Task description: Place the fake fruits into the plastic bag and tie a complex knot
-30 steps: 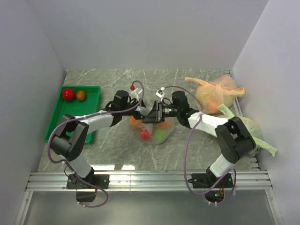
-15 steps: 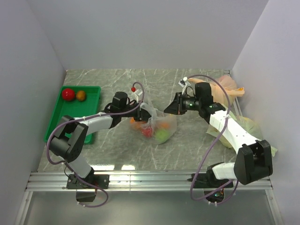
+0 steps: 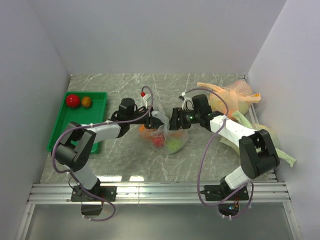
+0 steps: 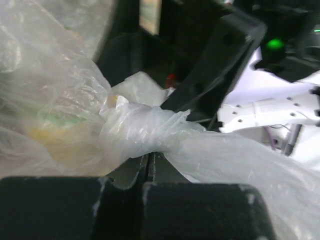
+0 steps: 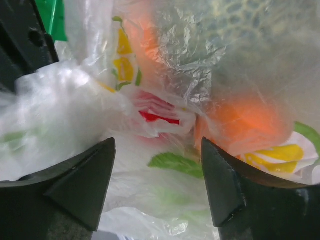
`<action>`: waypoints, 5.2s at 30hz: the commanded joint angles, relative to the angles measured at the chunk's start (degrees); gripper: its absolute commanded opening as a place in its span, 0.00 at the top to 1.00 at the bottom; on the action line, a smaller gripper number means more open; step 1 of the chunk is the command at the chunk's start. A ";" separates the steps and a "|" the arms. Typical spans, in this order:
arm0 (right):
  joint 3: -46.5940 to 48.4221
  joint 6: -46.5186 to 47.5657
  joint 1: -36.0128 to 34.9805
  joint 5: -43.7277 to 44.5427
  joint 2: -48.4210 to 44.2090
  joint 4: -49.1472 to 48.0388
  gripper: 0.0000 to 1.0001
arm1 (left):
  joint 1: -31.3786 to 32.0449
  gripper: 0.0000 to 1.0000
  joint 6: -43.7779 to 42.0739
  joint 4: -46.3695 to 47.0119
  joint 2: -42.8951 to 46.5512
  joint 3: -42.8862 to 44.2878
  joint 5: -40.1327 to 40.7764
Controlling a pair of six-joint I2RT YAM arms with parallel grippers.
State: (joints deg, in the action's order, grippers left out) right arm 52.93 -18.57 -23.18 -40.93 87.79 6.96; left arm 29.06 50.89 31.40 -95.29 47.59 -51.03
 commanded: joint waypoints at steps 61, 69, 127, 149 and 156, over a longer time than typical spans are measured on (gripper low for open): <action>9.21 -11.60 -11.72 -6.27 -0.15 -7.43 0.39 | -3.57 0.99 11.96 23.55 -5.09 -1.01 -11.73; 8.86 2.83 -3.38 -7.57 -9.73 11.74 0.23 | -3.66 1.00 7.82 18.79 -3.68 -2.15 -12.34; 11.58 -3.39 -6.34 -13.56 0.35 4.99 0.54 | -3.13 1.00 6.06 16.60 -5.70 -1.36 -12.08; 10.18 -5.79 -11.10 -12.60 0.28 -0.40 0.89 | -1.02 0.99 26.44 44.01 -12.29 -2.50 -7.60; 10.88 4.41 -8.55 -11.02 -5.25 10.43 0.58 | -1.55 0.99 30.23 47.87 -11.24 -3.39 -6.54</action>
State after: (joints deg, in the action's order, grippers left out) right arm 63.44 -20.08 -32.71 -52.82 86.83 11.92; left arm 27.57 78.00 71.16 -107.61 44.23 -59.05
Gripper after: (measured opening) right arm 0.376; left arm 0.012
